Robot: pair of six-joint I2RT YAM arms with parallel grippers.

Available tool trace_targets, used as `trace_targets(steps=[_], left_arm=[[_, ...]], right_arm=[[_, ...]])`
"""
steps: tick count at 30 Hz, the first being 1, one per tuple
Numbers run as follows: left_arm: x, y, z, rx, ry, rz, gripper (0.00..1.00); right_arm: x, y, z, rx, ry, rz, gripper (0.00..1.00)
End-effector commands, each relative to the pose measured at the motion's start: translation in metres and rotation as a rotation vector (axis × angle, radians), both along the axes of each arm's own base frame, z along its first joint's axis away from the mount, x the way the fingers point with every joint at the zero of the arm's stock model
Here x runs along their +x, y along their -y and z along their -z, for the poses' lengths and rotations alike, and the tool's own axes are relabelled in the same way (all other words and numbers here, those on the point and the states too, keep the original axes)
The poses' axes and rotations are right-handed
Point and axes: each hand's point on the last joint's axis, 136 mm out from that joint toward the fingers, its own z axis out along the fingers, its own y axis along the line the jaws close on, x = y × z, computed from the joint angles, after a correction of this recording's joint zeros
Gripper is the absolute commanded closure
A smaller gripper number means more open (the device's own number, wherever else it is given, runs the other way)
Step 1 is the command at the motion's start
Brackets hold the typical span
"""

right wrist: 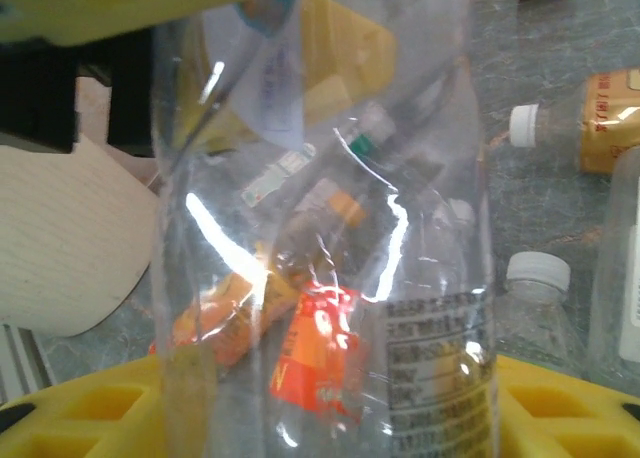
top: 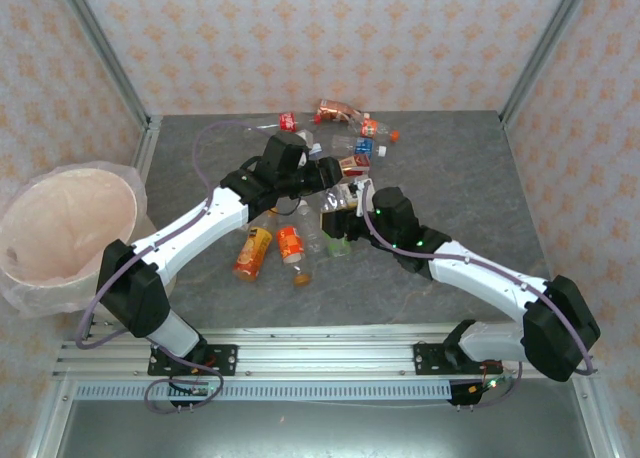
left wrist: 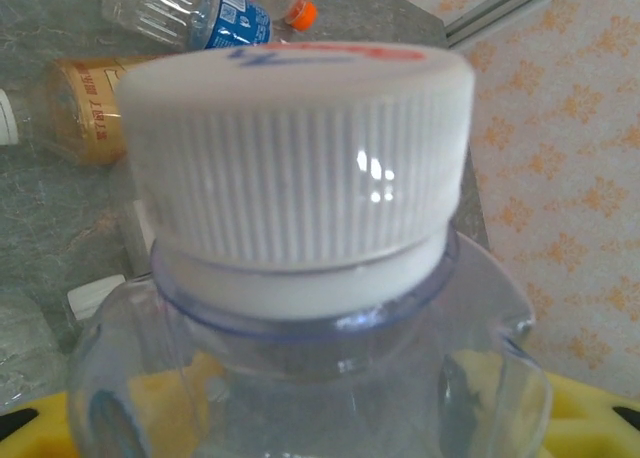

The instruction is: Put the plastic bottles in the bin

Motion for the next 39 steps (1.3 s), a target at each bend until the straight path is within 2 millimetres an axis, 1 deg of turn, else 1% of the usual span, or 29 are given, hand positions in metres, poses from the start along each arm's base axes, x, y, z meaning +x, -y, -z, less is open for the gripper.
trace_targets(steps=[1,3,5,6,9,10,11,12,14,18,20,23,26,28,32,33,34,35,37,39], left_arm=[[0.001,-0.012,-0.019,0.003,0.062,-0.062,0.45],[0.003,-0.02,-0.02,0.017,0.074,-0.102,0.47],[0.003,-0.035,-0.023,0.053,0.093,-0.161,0.48],[0.002,-0.042,-0.026,0.075,0.103,-0.188,0.49],[-0.002,-0.074,-0.037,0.171,0.135,-0.287,0.51],[-0.005,-0.085,-0.042,0.198,0.148,-0.316,0.51],[-0.007,-0.093,-0.046,0.219,0.16,-0.339,0.51],[-0.011,-0.101,-0.049,0.239,0.173,-0.36,0.51],[-0.018,-0.116,-0.055,0.277,0.188,-0.403,0.51],[-0.033,-0.157,-0.063,0.384,0.201,-0.528,0.51],[-0.041,-0.172,-0.07,0.412,0.226,-0.567,0.51],[-0.053,-0.19,-0.086,0.437,0.271,-0.603,0.51],[-0.067,-0.212,-0.102,0.492,0.297,-0.651,0.51],[-0.077,-0.228,-0.115,0.541,0.318,-0.687,0.51],[-0.097,-0.255,-0.138,0.618,0.357,-0.756,0.51],[-0.102,-0.261,-0.145,0.637,0.369,-0.772,0.51],[-0.108,-0.268,-0.153,0.666,0.38,-0.785,0.51],[-0.113,-0.275,-0.161,0.71,0.388,-0.791,0.51],[-0.126,-0.293,-0.179,0.803,0.387,-0.834,0.51],[-0.145,-0.318,-0.199,0.913,0.385,-0.928,0.51]], right_arm=[[0.001,-0.013,-0.028,0.047,0.047,-0.05,0.29],[0.001,-0.014,-0.026,0.032,0.033,-0.056,0.18],[0.0,-0.012,-0.027,0.021,0.036,-0.055,0.09],[-0.001,-0.01,-0.029,0.018,0.044,-0.055,0.06],[-0.001,0.002,-0.034,0.0,0.084,-0.007,0.0],[0.002,0.006,-0.029,-0.02,0.09,0.016,0.01],[0.001,0.014,-0.037,-0.015,0.119,0.039,0.01],[0.003,0.02,-0.037,-0.026,0.133,0.072,0.01],[0.008,0.034,-0.033,-0.054,0.144,0.149,0.01],[0.02,0.06,-0.025,-0.086,0.132,0.314,0.01],[0.026,0.072,-0.021,-0.096,0.122,0.396,0.01],[0.035,0.09,-0.014,-0.13,0.102,0.521,0.01],[0.045,0.117,-0.009,-0.144,0.088,0.706,0.01],[0.049,0.127,-0.006,-0.133,0.106,0.782,0.01],[0.054,0.132,-0.001,-0.138,0.105,0.831,0.01],[0.054,0.13,-0.004,-0.141,0.103,0.825,0.01],[0.057,0.127,0.004,-0.177,0.092,0.812,0.01],[0.058,0.125,0.005,-0.192,0.085,0.804,0.01],[0.06,0.123,0.006,-0.219,0.076,0.796,0.01],[0.062,0.119,0.008,-0.232,0.075,0.783,0.01]])
